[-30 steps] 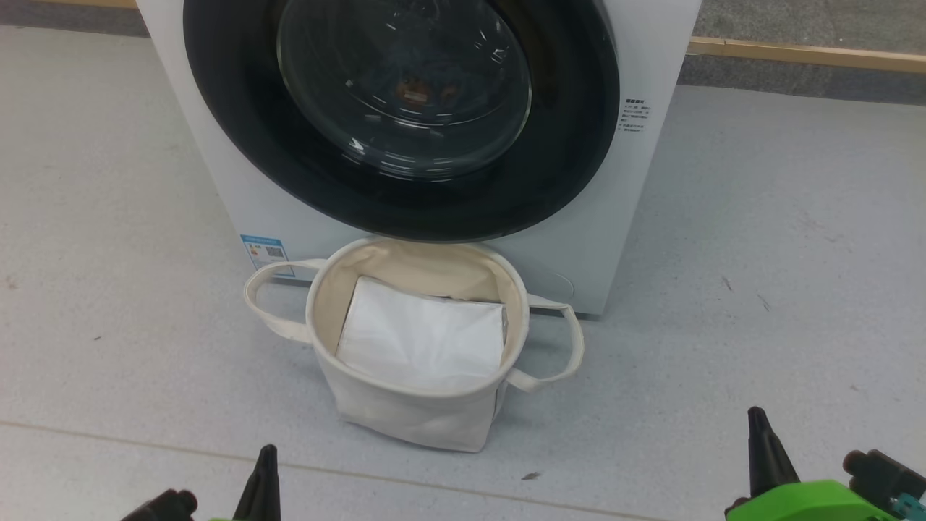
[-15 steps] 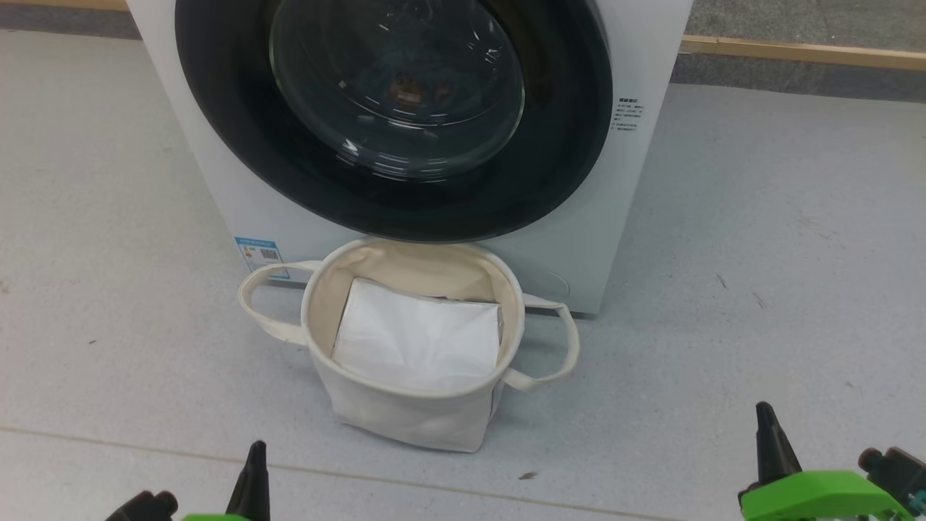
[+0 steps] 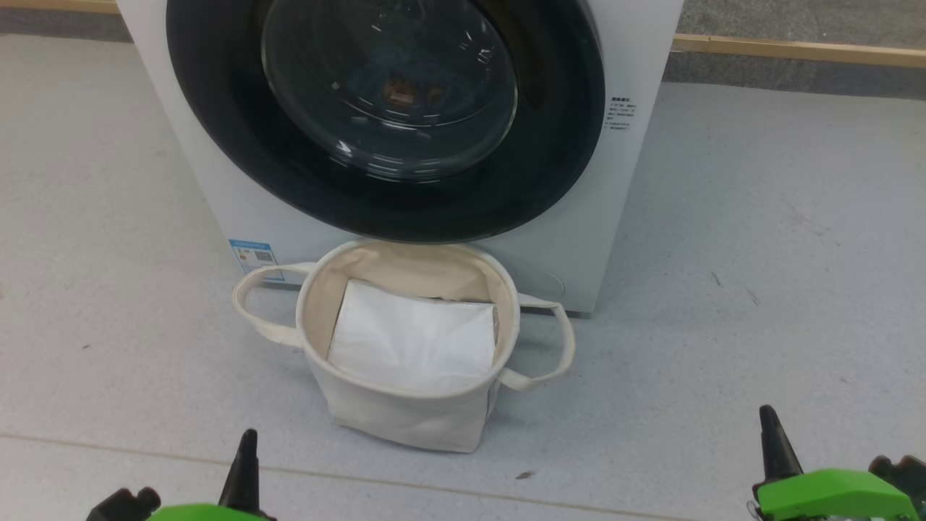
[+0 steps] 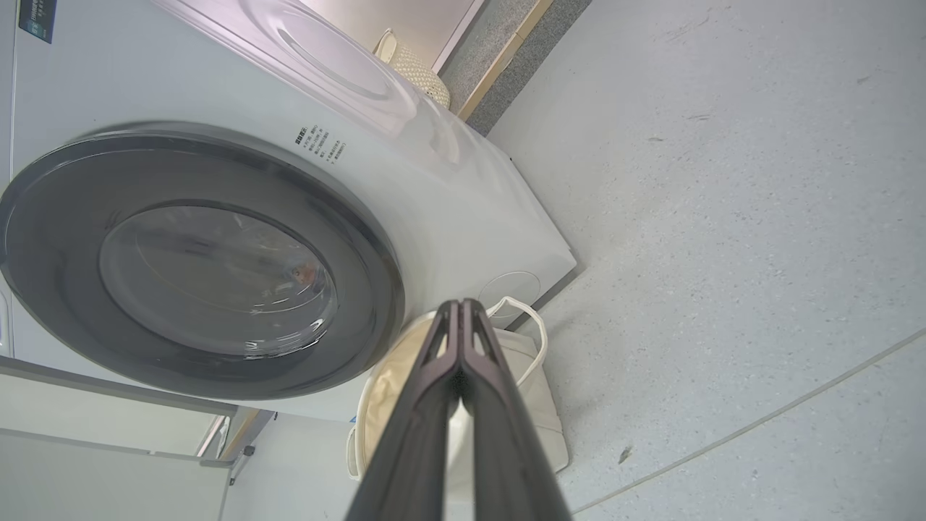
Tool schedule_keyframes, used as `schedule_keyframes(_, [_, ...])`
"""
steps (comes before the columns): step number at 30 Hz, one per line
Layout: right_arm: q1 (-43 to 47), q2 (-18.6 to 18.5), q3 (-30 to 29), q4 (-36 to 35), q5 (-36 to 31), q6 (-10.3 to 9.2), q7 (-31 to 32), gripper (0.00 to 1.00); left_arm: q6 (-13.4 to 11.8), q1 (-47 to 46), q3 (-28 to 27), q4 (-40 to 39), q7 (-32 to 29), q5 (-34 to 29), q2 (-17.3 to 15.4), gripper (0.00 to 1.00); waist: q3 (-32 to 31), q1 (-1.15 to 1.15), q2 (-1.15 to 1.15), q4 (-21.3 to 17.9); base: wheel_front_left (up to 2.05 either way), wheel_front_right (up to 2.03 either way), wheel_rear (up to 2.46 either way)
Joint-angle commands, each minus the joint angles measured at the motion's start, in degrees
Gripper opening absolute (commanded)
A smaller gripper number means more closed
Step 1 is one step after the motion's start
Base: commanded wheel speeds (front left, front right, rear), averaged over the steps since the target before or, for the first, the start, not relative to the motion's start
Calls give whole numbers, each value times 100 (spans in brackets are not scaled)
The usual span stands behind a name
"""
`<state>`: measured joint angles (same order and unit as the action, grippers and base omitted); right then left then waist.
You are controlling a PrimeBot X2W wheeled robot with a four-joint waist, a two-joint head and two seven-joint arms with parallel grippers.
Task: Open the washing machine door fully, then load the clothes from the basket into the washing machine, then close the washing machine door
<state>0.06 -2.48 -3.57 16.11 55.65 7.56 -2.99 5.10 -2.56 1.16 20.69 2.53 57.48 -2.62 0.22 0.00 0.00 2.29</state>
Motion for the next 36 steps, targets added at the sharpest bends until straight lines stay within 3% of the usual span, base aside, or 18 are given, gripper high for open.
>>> schedule_keyframes(1, [-322, -48, 22, -195, 194, -4, 53, 0, 35, -253, -164, -224, -35, 181, -17, 0, 0, 0, 0, -7, 0, 0, 0])
schedule_keyframes(36, [-526, -55, -180, -205, 2553, -6, 650, 0, 173, -328, -575, -522, -624, 2414, -23, 0, -3, 0, 0, -158, 0, 0, 0])
